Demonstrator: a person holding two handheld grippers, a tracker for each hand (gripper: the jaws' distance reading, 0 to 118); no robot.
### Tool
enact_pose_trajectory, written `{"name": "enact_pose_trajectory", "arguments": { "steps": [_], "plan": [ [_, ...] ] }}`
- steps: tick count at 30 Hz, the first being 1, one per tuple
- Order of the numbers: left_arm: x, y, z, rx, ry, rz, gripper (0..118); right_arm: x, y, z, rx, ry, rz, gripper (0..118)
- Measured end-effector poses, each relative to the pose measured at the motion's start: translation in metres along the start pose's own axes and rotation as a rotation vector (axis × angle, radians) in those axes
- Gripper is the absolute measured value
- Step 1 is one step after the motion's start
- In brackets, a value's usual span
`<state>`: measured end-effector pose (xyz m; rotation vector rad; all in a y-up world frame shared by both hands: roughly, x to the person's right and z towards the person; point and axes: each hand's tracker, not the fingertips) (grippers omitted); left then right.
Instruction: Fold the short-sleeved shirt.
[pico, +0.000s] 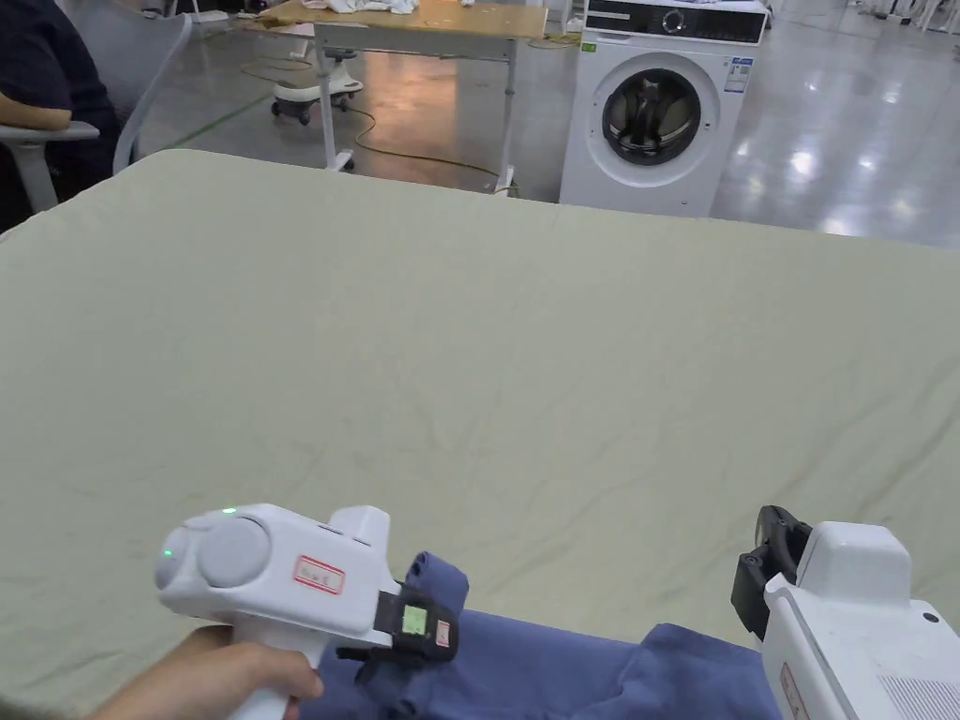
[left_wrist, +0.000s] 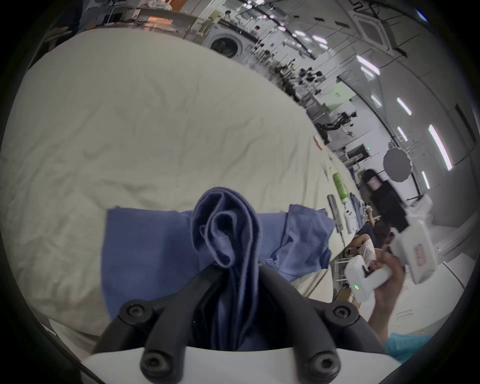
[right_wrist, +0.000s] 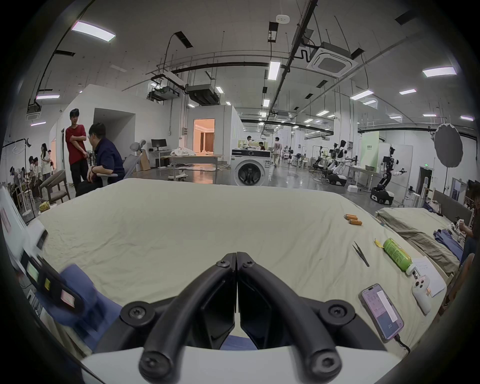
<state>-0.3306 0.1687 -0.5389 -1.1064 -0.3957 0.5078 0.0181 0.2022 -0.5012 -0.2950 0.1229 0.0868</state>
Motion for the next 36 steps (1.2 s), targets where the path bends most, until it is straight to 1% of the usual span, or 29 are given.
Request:
{"name": "enact_pose_trajectory", "arguments": {
  "steps": [2,5,8,10,12,13,14,16,17,19,21,22,24,25,28,30,33,36],
  "plan": [
    [0.006,-0.004,-0.024,-0.036,0.067,-0.004,4,0.003,-0.001,0.001,-0.004,-0.007,-0.005,0],
    [0.011,-0.01,-0.042,-0.041,0.149,-0.025,4,0.007,-0.003,0.003,-0.009,-0.018,-0.005,0],
    [0.018,-0.015,-0.051,-0.039,0.157,-0.036,4,0.008,-0.005,0.003,-0.013,-0.023,-0.006,0],
    [0.016,-0.016,-0.053,-0.033,0.169,-0.037,7,0.008,-0.006,0.003,-0.016,-0.023,-0.004,0],
    [0.015,-0.016,-0.053,-0.028,0.159,-0.016,11,0.008,-0.007,0.002,-0.019,-0.021,-0.007,0],
    [0.013,-0.016,-0.05,-0.026,0.155,-0.007,16,0.008,-0.007,0.002,-0.019,-0.019,-0.009,0],
    [0.015,-0.016,-0.045,-0.016,0.147,-0.001,23,0.008,-0.008,0.002,-0.021,-0.018,-0.01,0],
    [0.017,-0.014,-0.033,-0.004,0.064,-0.007,39,0.008,-0.008,0.003,-0.022,-0.016,-0.012,0],
    [0.017,-0.012,-0.025,-0.003,0.059,-0.001,42,0.008,-0.009,0.003,-0.022,-0.017,-0.012,0],
    [0.021,-0.008,-0.008,0.038,0.011,0.006,42,0.009,-0.008,0.004,-0.022,-0.016,-0.008,0],
    [0.023,-0.003,0.007,0.07,-0.016,-0.012,40,0.01,-0.008,0.004,-0.022,-0.017,-0.007,0],
    [0.024,-0.002,0.015,0.099,-0.031,-0.026,35,0.01,-0.008,0.004,-0.023,-0.018,-0.006,0],
    [0.024,0.0,0.024,0.129,-0.035,-0.044,15,0.012,-0.008,0.005,-0.023,-0.02,-0.008,0],
    [0.023,0.001,0.026,0.132,-0.034,-0.042,8,0.013,-0.008,0.006,-0.024,-0.021,-0.008,0],
    [0.017,0.001,0.014,0.112,-0.031,-0.025,6,0.014,-0.009,0.007,-0.025,-0.023,-0.01,0],
    [0.017,-0.004,-0.002,0.062,-0.004,-0.031,1,0.015,-0.01,0.008,-0.028,-0.024,-0.014,0],
    [0.016,-0.017,-0.031,-0.026,0.018,-0.051,1,0.016,-0.011,0.01,-0.027,-0.027,-0.014,0],
    [0.016,-0.03,-0.054,-0.078,-0.008,-0.04,1,0.018,-0.011,0.012,-0.031,-0.03,-0.011,0]
  ]
}}
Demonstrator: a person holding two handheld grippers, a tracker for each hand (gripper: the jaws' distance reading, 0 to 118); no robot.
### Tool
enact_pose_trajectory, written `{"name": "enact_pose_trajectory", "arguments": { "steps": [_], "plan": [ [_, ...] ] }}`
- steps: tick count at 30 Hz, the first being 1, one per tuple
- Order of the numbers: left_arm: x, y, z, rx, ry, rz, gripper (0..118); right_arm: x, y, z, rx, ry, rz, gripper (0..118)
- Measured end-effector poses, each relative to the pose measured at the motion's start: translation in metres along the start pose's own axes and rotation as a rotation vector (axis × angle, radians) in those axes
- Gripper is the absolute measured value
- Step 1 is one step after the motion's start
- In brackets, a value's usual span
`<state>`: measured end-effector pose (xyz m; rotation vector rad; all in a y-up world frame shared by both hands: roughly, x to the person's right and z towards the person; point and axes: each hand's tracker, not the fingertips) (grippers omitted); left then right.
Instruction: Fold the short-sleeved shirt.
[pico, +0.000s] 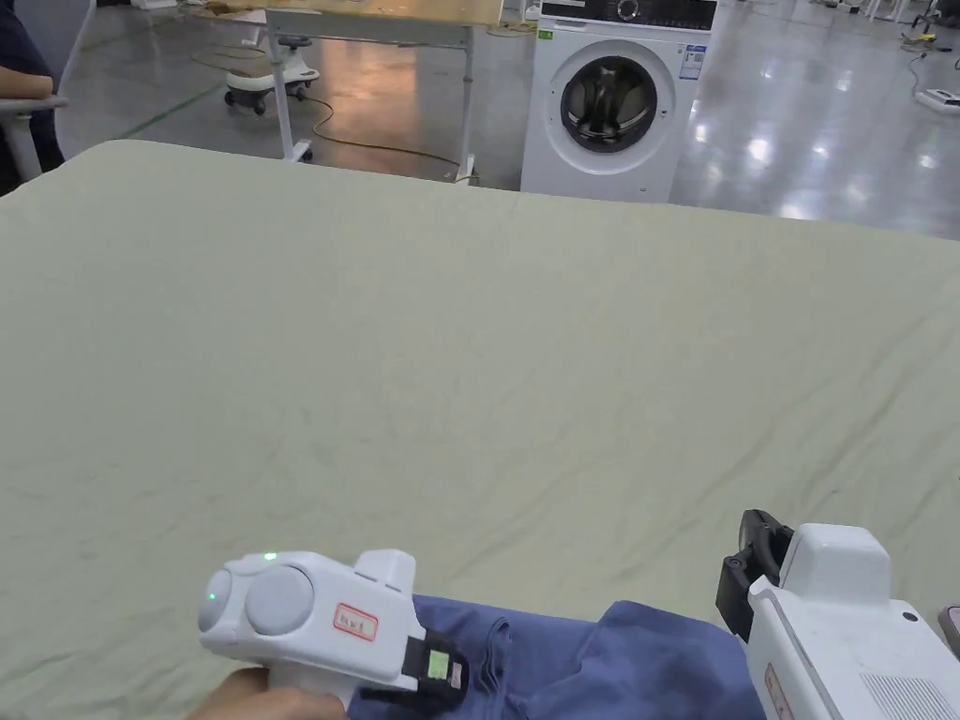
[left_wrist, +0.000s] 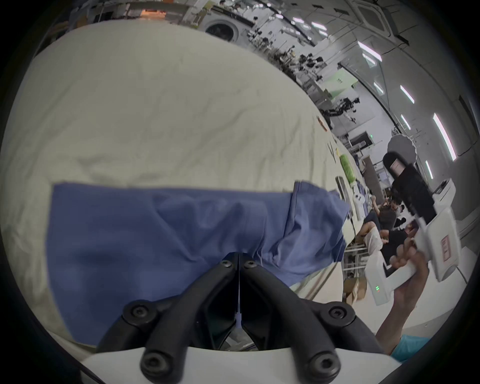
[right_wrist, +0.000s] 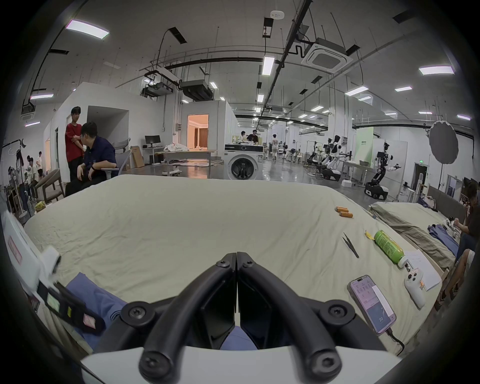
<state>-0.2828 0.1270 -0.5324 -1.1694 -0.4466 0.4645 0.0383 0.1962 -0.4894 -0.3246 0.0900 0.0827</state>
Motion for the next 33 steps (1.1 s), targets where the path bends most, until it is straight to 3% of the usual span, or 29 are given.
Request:
{"name": "enact_pose_trajectory", "arguments": {
  "steps": [8,14,26,33],
  "plan": [
    [0.005,-0.018,-0.029,0.077,-0.047,0.005,1,0.002,-0.003,0.001,-0.006,-0.004,0.005,0],
    [0.02,-0.019,-0.037,0.085,-0.019,-0.065,1,0.001,-0.003,0.0,-0.007,0.001,0.0,0],
    [-0.006,-0.005,0.038,0.251,-0.011,-0.067,1,-0.003,0.001,-0.005,0.002,0.017,-0.008,0],
    [-0.053,0.0,0.107,0.343,0.016,-0.045,1,-0.007,0.008,-0.005,0.023,0.03,-0.002,0]
  ]
}}
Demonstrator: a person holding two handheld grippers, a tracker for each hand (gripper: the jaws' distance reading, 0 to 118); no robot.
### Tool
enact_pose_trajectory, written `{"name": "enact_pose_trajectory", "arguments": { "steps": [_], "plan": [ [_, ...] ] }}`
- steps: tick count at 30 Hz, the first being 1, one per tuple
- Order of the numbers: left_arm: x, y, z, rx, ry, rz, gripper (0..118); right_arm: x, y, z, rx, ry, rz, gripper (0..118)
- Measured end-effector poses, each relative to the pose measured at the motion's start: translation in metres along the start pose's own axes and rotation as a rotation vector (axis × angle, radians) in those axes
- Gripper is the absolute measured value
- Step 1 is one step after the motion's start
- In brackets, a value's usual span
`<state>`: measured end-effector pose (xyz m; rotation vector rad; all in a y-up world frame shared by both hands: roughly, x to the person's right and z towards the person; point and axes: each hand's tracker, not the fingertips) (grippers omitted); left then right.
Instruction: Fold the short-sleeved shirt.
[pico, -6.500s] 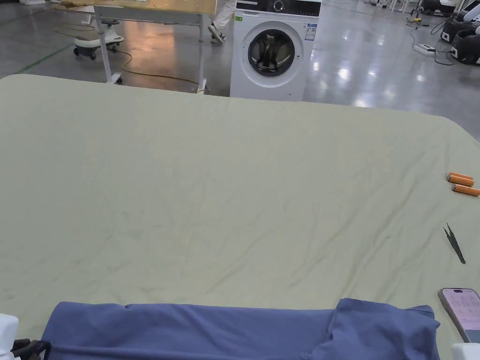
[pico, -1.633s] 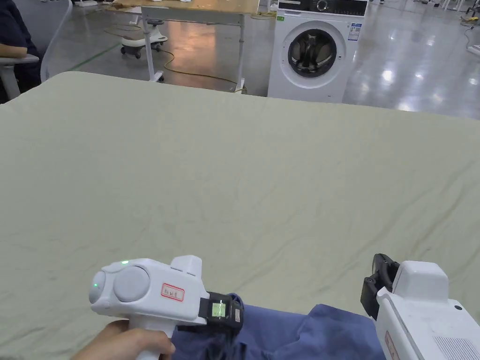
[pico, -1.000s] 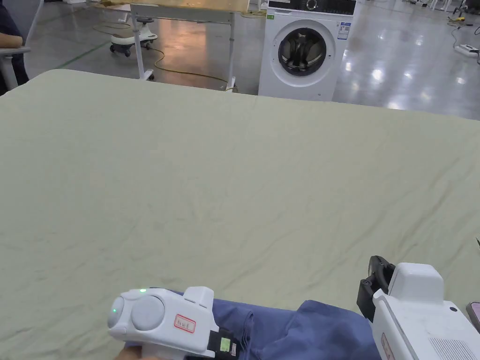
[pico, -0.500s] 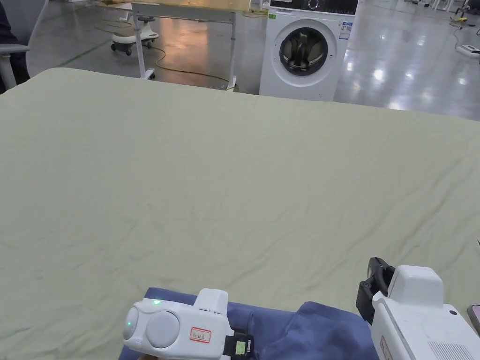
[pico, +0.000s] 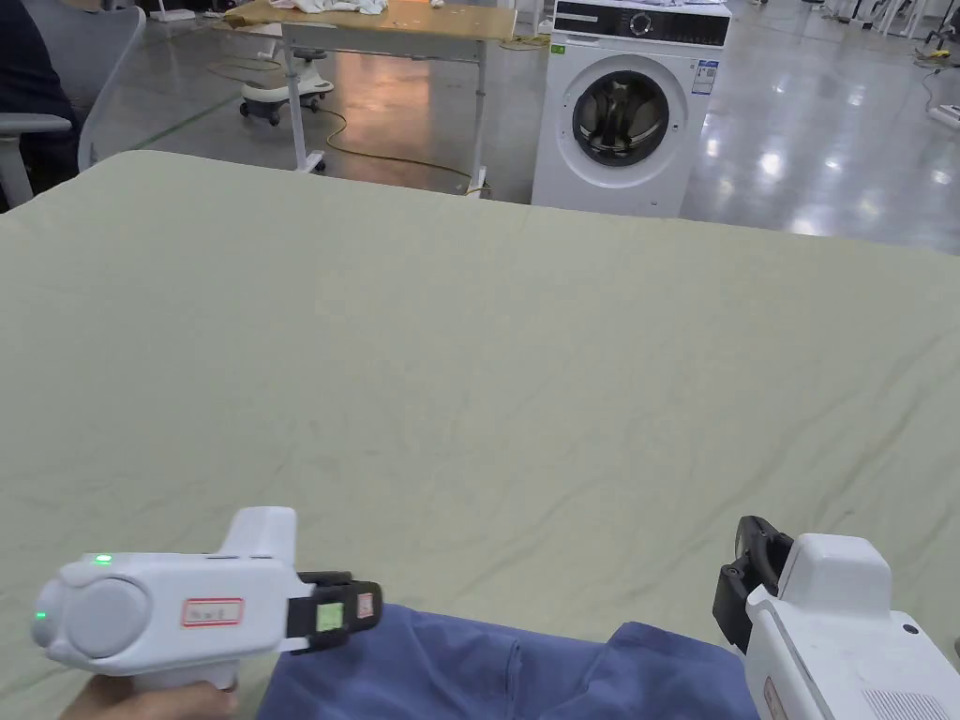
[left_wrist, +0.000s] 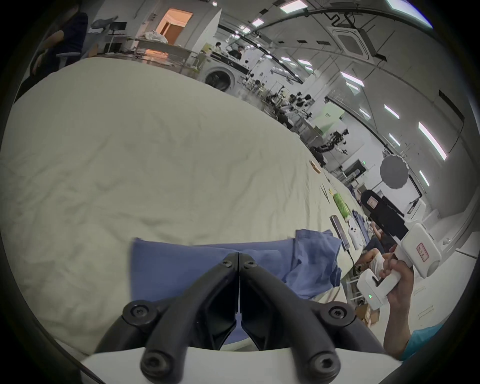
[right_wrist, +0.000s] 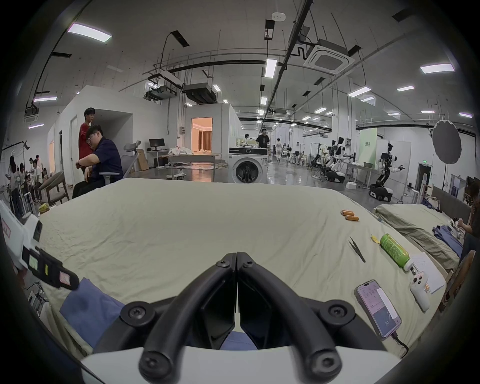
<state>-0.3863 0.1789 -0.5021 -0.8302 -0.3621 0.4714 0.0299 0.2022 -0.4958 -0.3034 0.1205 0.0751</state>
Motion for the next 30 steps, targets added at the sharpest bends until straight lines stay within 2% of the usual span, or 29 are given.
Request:
{"name": "enact_pose_trajectory", "arguments": {
  "steps": [3,5,6,7,8,9,10,11,12,14,17,19,21,23,24,25,26,29,30],
  "plan": [
    [-0.032,0.006,0.021,-0.001,0.024,0.024,1,0.0,0.001,0.0,0.004,0.004,0.006,0],
    [-0.048,0.007,0.031,-0.038,-0.033,0.076,8,-0.001,0.002,0.0,0.003,0.004,0.009,0],
    [-0.059,0.007,0.034,-0.049,-0.055,0.104,20,-0.001,0.001,-0.001,0.002,0.006,0.01,0],
    [-0.068,0.006,0.035,-0.062,-0.087,0.123,47,-0.001,0.001,0.0,0.001,0.006,0.012,0],
    [-0.074,0.005,0.035,-0.08,-0.104,0.144,68,-0.001,0.001,0.0,0.0,0.005,0.014,0],
    [-0.08,0.003,0.033,-0.095,-0.099,0.17,78,-0.001,0.0,0.0,-0.002,0.006,0.015,0],
    [-0.088,0.0,0.03,-0.113,-0.11,0.189,79,-0.001,0.0,0.0,-0.004,0.005,0.014,0],
    [-0.095,-0.002,0.026,-0.128,-0.135,0.204,79,-0.001,0.0,0.0,-0.006,0.005,0.011,0],
    [-0.132,-0.001,0.011,-0.141,-0.167,0.233,79,-0.001,-0.001,0.0,-0.008,0.005,0.009,0],
    [-0.151,-0.007,-0.004,-0.181,-0.227,0.313,79,0.0,-0.002,0.001,-0.012,0.002,0.007,0],
    [-0.165,-0.021,-0.029,-0.209,-0.3,0.393,77,0.0,-0.003,0.002,-0.015,-0.002,0.008,0],
    [-0.172,-0.027,-0.038,-0.173,-0.443,0.444,77,0.001,-0.003,0.003,-0.015,-0.005,0.01,0],
    [-0.167,-0.039,-0.055,-0.175,-0.472,0.477,75,0.001,-0.003,0.003,-0.016,-0.01,0.012,0],
    [-0.157,-0.039,-0.063,-0.184,-0.436,0.397,61,0.002,-0.002,0.003,-0.019,-0.012,0.012,0],
    [-0.134,-0.038,-0.06,-0.192,-0.393,0.347,47,0.002,-0.002,0.003,-0.02,-0.012,0.012,0],
    [-0.127,-0.037,-0.061,-0.201,-0.358,0.306,24,0.002,-0.002,0.002,-0.022,-0.013,0.012,0],
    [-0.126,-0.037,-0.062,-0.202,-0.331,0.277,15,0.002,-0.002,0.002,-0.022,-0.012,0.012,0],
    [-0.128,-0.029,-0.053,-0.193,-0.345,0.312,9,0.001,0.0,0.002,-0.02,-0.011,0.016,0],
    [-0.122,-0.026,-0.047,-0.173,-0.319,0.276,8,0.001,0.0,0.002,-0.02,-0.01,0.017,0]
  ]
}}
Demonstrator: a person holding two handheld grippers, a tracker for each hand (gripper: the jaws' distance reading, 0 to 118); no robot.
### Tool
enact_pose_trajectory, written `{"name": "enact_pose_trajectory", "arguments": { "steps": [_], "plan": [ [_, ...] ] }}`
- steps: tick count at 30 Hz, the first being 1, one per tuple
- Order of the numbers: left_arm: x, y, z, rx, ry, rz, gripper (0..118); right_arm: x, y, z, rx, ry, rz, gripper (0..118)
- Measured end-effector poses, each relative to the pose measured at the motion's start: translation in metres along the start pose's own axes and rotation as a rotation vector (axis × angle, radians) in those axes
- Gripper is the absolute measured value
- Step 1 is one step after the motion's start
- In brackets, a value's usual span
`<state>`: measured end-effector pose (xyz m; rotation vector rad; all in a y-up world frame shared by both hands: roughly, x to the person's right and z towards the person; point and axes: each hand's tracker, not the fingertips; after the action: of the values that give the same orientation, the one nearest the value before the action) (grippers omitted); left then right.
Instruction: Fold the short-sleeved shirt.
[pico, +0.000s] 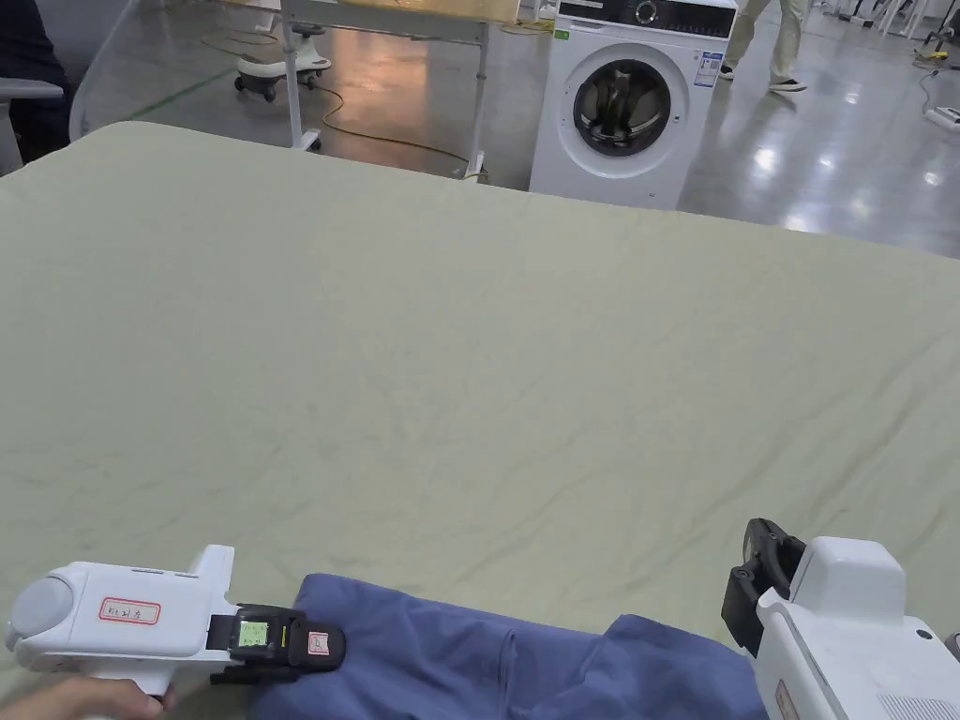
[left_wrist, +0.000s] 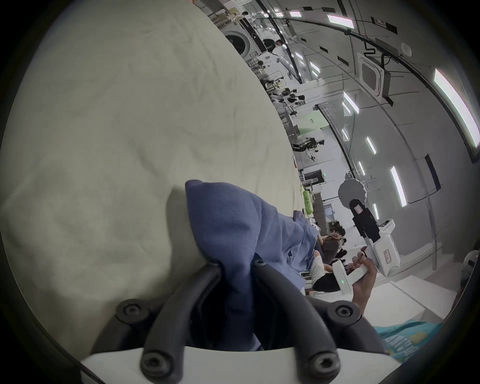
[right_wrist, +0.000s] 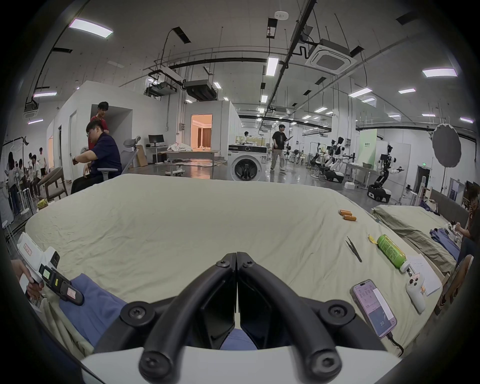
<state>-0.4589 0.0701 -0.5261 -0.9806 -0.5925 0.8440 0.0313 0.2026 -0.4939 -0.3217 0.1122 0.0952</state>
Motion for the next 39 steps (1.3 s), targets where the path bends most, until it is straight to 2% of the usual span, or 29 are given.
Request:
{"name": "enact_pose_trajectory", "arguments": {
  "steps": [2,6,12,17,22,33,39],
  "plan": [
    [0.011,0.003,0.009,0.019,-0.001,-0.084,7,0.0,0.0,-0.001,-0.001,0.0,0.0,0],
    [0.036,0.018,0.037,0.048,0.048,-0.077,7,0.0,0.0,-0.002,-0.005,0.006,0.003,0],
    [0.07,0.046,0.103,0.095,0.255,-0.181,7,-0.001,0.001,-0.004,-0.003,0.017,0.004,0],
    [0.103,0.054,0.133,0.109,0.459,-0.206,7,-0.005,0.002,-0.006,0.0,0.031,0.003,0],
    [0.149,0.035,0.108,0.079,0.572,-0.264,7,-0.008,0.003,-0.007,0.007,0.044,-0.005,0],
    [0.238,0.0,0.011,-0.031,0.542,-0.427,7,-0.003,0.002,-0.004,0.013,0.036,-0.012,0],
    [0.241,-0.008,-0.055,-0.132,0.542,-0.445,7,0.004,-0.003,0.0,0.004,0.018,-0.018,0]
  ]
}}
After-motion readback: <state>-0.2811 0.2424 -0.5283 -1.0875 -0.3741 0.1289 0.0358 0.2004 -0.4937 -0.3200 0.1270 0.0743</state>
